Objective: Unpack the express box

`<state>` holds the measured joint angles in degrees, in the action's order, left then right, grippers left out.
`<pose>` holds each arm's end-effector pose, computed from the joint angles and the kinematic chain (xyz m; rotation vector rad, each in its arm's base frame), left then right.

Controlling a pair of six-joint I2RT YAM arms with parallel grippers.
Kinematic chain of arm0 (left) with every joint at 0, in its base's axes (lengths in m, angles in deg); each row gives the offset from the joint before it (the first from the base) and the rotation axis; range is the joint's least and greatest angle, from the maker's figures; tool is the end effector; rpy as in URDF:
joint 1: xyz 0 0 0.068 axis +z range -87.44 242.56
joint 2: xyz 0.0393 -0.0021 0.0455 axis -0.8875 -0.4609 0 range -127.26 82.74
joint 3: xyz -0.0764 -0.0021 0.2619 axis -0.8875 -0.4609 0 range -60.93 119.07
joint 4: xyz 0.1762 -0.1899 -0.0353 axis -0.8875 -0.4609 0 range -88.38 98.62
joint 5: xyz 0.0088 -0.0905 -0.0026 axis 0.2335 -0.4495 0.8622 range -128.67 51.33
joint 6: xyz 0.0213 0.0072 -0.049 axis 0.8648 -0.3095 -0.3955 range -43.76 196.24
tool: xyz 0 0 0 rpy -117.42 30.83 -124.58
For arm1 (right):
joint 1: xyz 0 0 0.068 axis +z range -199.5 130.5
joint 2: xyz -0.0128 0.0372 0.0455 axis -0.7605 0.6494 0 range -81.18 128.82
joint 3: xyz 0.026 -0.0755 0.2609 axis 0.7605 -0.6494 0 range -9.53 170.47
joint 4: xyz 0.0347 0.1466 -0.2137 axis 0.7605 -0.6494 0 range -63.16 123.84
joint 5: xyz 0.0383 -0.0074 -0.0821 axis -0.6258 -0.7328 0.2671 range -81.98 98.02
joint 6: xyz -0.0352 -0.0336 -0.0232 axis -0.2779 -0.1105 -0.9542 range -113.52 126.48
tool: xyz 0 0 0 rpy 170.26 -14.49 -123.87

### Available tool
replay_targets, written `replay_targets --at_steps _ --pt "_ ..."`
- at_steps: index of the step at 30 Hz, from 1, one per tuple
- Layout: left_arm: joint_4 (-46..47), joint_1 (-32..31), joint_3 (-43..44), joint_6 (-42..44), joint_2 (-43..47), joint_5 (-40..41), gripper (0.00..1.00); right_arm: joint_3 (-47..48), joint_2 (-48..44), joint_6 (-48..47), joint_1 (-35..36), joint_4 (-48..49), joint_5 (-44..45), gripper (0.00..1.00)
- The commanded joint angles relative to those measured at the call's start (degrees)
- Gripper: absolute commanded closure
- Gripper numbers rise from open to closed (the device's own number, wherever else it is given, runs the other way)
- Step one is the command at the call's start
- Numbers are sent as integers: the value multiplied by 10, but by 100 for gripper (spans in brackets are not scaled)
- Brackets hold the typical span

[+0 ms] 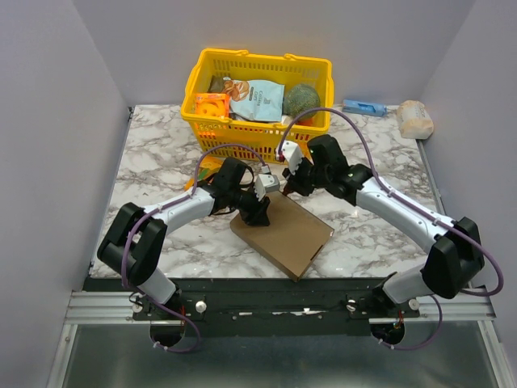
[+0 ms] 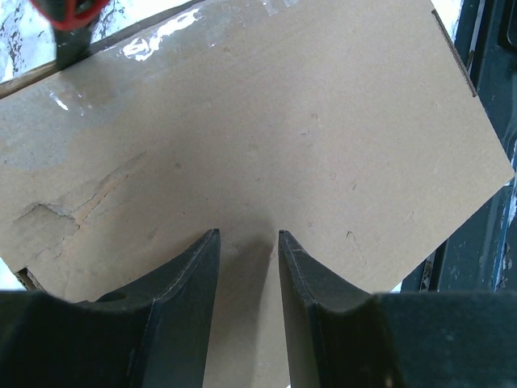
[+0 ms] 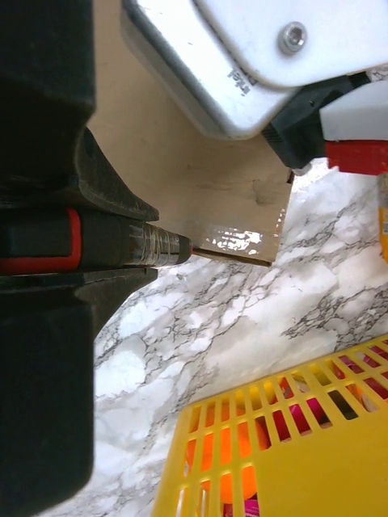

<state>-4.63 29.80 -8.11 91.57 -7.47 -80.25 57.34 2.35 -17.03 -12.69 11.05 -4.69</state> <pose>0.2529 -0.1907 0.1986 1.2667 2.0450 -1.0238 0.2564 0.2016 0.2939 -1.2400 1.8969 0.3743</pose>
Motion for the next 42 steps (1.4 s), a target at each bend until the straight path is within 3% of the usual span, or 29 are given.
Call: replay_targets --at_steps 1,15,42 --pt "-35 0 -3 4 -19 58 55 -17 -32 2 5 -52 20 100" --pt "-43 -6 6 -3 -32 76 55 -46 -85 13 5 -120 41 100" --pt "-45 -10 18 -18 -51 117 59 -102 -246 45 4 -350 82 100"
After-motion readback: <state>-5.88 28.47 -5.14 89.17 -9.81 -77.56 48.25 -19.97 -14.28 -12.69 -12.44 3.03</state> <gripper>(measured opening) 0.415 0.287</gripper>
